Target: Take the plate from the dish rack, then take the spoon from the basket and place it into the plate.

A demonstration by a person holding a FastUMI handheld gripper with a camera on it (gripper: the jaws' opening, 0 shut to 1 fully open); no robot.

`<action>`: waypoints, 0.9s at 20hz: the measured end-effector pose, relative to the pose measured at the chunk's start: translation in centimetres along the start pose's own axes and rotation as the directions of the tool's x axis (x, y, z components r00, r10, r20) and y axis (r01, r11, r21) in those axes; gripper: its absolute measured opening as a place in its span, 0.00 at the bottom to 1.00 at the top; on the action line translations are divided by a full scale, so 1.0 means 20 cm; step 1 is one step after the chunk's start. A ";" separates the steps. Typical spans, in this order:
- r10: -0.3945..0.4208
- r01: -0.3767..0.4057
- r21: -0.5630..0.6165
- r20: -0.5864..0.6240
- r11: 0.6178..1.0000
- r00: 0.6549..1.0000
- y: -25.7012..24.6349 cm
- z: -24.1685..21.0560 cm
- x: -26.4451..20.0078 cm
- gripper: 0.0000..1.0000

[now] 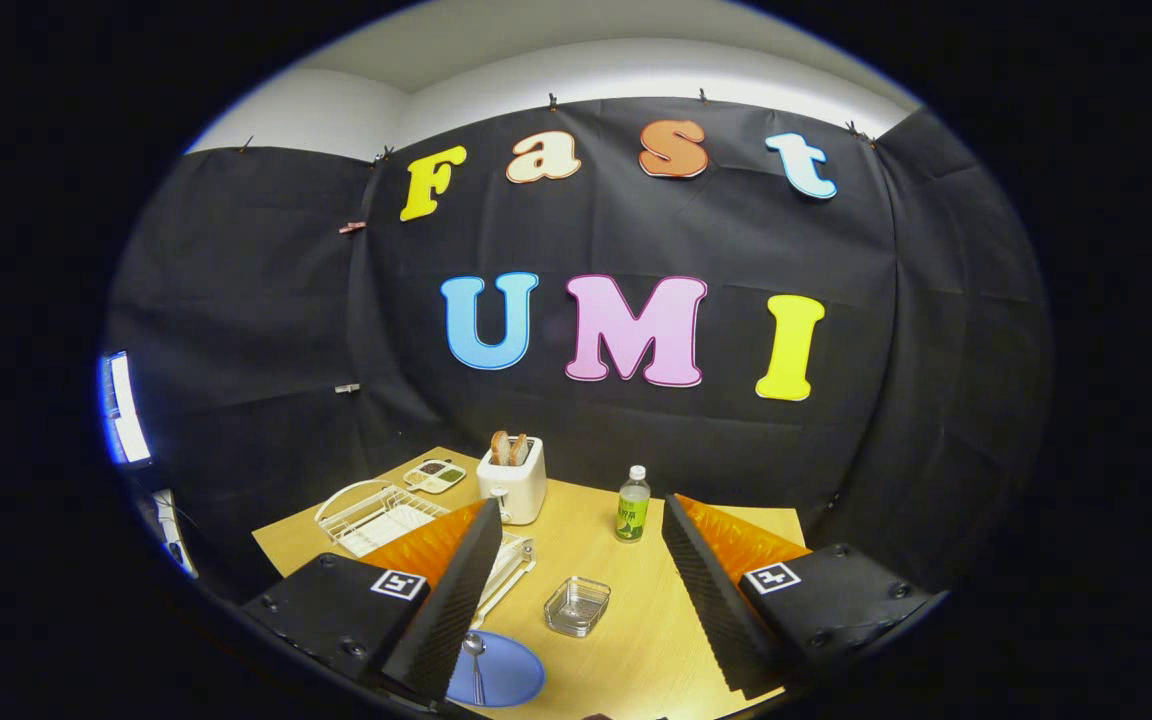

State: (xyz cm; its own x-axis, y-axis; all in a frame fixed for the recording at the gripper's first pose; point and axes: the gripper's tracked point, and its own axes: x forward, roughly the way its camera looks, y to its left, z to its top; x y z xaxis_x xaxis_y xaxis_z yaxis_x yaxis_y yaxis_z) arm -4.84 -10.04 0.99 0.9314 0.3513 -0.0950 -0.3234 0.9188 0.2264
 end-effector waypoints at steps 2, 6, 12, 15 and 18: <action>0.010 -0.010 0.003 -0.008 1.000 1.000 0.00 -0.02 -0.01 0.99; 0.023 -0.023 -0.007 -0.025 1.000 0.999 -0.01 -0.06 -0.03 0.99; 0.036 -0.036 0.006 -0.037 0.999 0.999 -0.01 -0.10 -0.03 0.99; 0.038 -0.038 0.011 -0.032 0.999 0.999 -0.01 -0.10 -0.03 0.99; 0.038 -0.038 0.013 -0.033 0.999 0.999 -0.01 -0.10 -0.03 0.99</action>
State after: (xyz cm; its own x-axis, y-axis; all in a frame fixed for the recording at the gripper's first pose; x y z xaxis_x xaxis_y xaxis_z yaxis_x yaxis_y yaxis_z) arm -5.60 -10.13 -1.06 0.9123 0.3921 -0.1180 -0.3564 0.9023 0.2426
